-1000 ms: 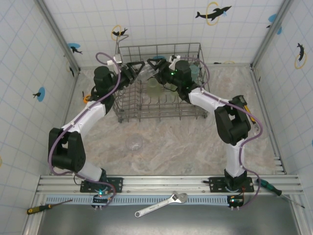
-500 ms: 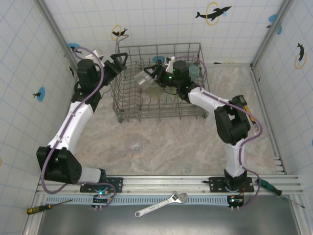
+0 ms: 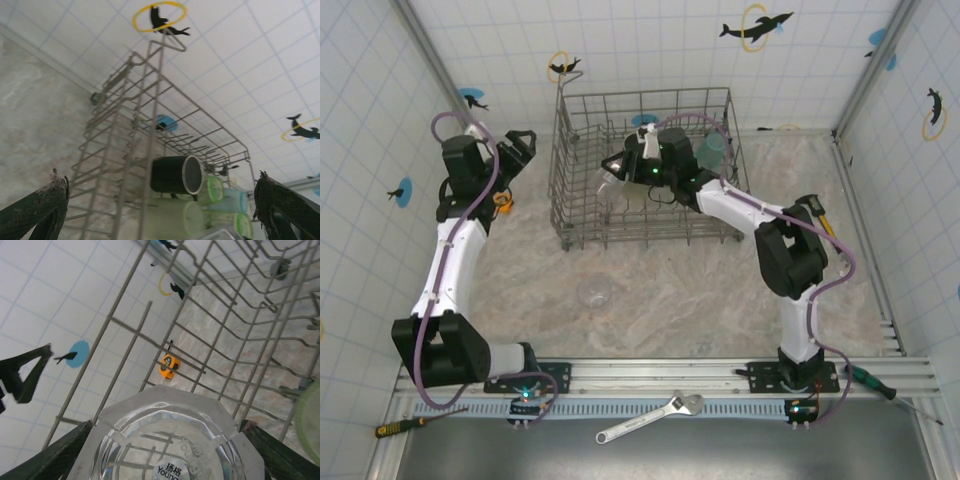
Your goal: Load the cups into the dish rack
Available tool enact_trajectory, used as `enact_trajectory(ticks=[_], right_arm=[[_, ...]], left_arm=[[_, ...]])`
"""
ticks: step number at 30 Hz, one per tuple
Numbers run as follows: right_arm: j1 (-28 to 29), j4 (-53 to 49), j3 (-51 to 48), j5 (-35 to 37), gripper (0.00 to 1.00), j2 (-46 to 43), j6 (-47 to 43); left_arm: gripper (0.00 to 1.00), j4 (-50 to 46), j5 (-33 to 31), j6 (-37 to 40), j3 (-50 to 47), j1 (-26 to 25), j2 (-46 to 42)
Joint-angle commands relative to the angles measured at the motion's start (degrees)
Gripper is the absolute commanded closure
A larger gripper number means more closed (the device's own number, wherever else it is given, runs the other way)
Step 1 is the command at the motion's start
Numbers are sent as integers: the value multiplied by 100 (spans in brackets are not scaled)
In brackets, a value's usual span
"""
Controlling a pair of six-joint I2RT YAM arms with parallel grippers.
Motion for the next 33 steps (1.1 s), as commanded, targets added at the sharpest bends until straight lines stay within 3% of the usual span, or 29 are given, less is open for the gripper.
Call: enact_trajectory(ticks=[1,12,16,24,33], right_arm=[[186,-37,334,-121,70,-102,-926],[498,-570,901,-211,70,252,-2179],[567,-613,936,-233,70,352,-2615],[642,-1287,1395,-30,70,683,-3441],[676,-1330,1415,-186,71,848,-3970]], left_arm=[[3,-281,68,346,-165,217,25],[3,-195,-2,980,-622,752,301],[3,228,175,975,-1062,1054,221],[3,512,664,991,-1533,1271,335],[3,645,520,1066,-1801,1398,152]])
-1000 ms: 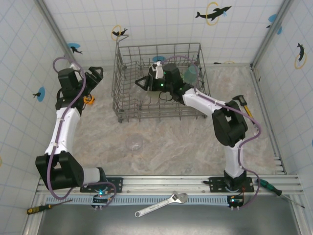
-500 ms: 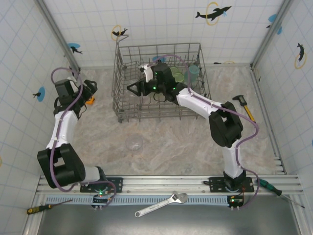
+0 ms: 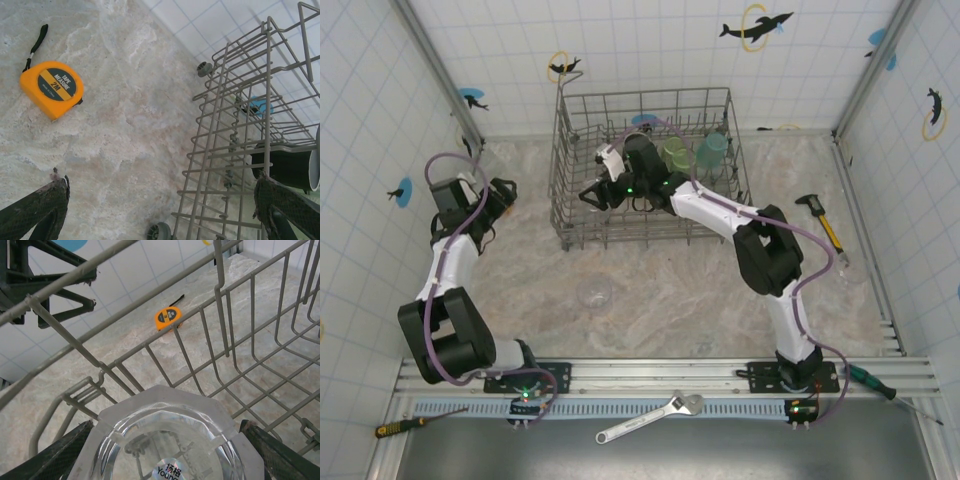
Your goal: Load the cups into the dish rack
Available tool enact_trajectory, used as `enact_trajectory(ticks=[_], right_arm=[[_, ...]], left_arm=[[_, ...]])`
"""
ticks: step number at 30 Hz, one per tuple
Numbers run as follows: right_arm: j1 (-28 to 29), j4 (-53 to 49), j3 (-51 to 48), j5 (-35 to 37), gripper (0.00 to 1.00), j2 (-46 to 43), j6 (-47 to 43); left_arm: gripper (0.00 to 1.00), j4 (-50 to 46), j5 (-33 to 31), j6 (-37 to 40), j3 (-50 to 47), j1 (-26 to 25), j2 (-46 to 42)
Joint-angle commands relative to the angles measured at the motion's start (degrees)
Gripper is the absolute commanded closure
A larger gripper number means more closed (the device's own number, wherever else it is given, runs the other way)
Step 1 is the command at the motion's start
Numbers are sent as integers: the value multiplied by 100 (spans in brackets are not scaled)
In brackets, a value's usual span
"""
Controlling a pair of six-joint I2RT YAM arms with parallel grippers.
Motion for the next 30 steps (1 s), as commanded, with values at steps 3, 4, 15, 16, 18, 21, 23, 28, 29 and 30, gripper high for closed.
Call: enact_trajectory(ticks=[3,4,15,16,18,21,23,28,29,30], right_arm=[[87,-34,380,-130,71,150,-588],[96,-13,380,-155,71,165,-628],[210,372,380,-490,69,333,-940],[232,423,380,-506,69,367,-956],[251,602,380,-516,69,419,-948],[261,776,457,-581,69,563,-929],[271,779,599,-615,69,682,-914],[282,783,883,-723,68,976,-903],[294,771,913,-727,68,1014,-920],[302,761,932,-736,68,1042,-938]], left_arm=[[3,195,65,122,-154,12,-84],[3,204,87,87,-151,19,-55],[3,266,304,-30,-163,31,124],[3,266,292,-32,-171,30,124],[3,266,274,-25,-172,35,130],[3,266,306,-40,-172,30,171],[3,266,343,-48,-168,28,194],[3,266,370,-66,-156,31,203],[3,266,370,-68,-157,33,195],[3,266,370,-65,-157,35,194]])
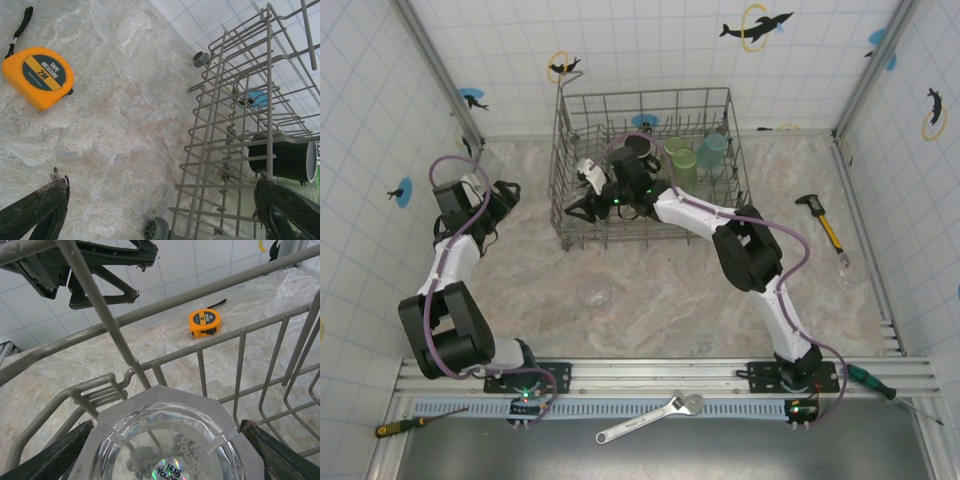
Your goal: Load the cups into the dish rack
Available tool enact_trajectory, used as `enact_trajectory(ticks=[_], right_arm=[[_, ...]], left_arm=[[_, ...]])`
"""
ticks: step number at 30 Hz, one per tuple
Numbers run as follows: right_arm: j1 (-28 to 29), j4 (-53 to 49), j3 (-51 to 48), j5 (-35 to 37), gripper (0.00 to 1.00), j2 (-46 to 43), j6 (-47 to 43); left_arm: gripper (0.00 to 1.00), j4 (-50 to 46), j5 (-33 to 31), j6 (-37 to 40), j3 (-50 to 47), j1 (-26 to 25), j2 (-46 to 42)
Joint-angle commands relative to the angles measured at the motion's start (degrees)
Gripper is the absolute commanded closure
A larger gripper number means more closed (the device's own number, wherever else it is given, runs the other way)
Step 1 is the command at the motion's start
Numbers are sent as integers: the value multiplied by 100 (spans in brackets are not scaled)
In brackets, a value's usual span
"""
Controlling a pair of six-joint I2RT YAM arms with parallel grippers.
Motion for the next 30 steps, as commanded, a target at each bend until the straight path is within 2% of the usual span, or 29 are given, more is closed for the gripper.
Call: enact_trajectory(ticks=[1,9,14,16,24,30], right_arm=[[44,320,340,-166,68,216,-83],[114,72,339,12,64,326,-378],[173,-251,329,234,48,311,-601],[189,-252,325,284,38,294,-592],[188,-173,330,515,25,179,-541],[194,-173,330,647,11,78,-485]], left_arm=[[3,75,101,-46,-41,25,32],[3,75,132,-67,-48,29,25],[3,75,137,-68,-50,30,7],[3,71,136,-73,-50,32,6],[3,75,137,-77,-52,24,-3],[3,61,132,-87,-57,32,-12]])
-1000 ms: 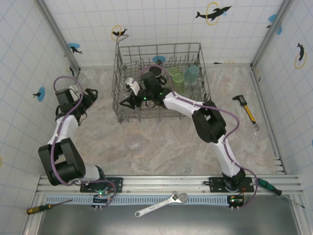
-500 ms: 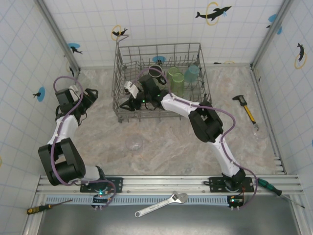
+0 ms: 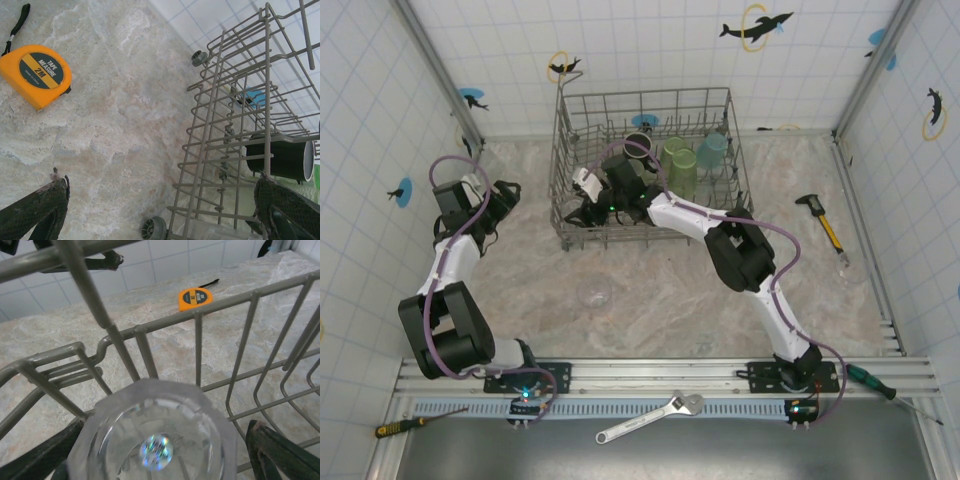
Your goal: Load the cups into the dish rack
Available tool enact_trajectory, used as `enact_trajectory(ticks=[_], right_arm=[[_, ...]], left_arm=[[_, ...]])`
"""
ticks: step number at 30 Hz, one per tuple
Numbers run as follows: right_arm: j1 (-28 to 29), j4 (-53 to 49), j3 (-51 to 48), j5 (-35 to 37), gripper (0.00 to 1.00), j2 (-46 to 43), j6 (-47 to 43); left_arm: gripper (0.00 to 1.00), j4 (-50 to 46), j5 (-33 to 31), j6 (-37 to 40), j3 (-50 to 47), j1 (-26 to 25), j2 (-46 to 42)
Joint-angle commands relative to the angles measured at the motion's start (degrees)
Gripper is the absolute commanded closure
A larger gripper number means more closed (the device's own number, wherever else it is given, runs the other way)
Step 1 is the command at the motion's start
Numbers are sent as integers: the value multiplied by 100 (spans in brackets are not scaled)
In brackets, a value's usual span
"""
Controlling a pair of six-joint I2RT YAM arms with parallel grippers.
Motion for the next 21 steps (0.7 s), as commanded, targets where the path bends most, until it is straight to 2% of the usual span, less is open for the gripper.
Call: enact_trajectory(ticks=[1,7,13,21], right_arm=[[37,81,247,124,10,-176,19],[36,47,247,203,5,-243,92],[-22,0,221,330,1,-666,211],[-170,240,-92,316,1,-1138,732]], left_arm=[[3,58,95,-49,-50,32,-18],[3,58,87,-53,-51,32,-63],[3,58,77,-55,-59,27,-108],[3,45,95,-75,-61,33,-166]])
